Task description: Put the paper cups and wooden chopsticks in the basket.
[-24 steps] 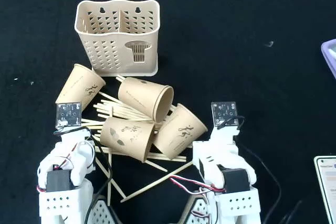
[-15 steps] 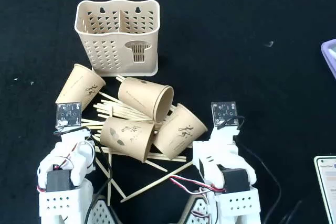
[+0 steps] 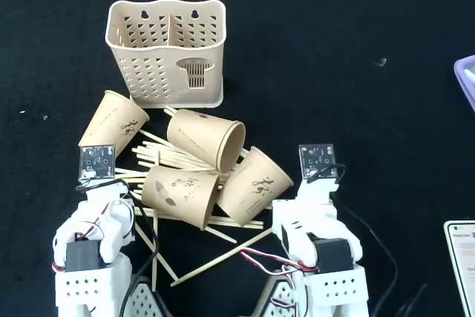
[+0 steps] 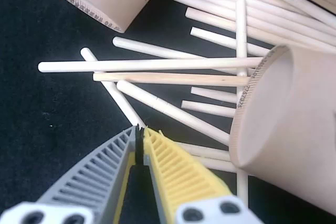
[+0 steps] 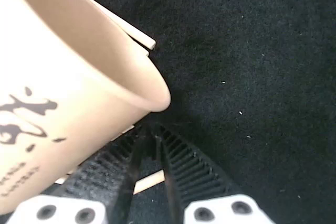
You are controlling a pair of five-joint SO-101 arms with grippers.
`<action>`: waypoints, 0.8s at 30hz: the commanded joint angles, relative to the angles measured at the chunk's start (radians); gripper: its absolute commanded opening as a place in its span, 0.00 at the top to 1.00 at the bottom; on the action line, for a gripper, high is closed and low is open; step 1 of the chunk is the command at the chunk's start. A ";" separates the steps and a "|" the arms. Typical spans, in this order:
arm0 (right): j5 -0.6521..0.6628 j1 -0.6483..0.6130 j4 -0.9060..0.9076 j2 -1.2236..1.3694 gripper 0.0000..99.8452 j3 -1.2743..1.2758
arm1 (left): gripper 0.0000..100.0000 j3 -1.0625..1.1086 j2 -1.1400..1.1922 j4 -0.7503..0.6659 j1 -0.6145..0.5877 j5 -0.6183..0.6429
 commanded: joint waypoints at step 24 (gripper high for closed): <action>-0.011 0.012 0.006 -0.094 0.99 -0.002 | 0.97 0.022 0.000 -0.014 0.012 0.009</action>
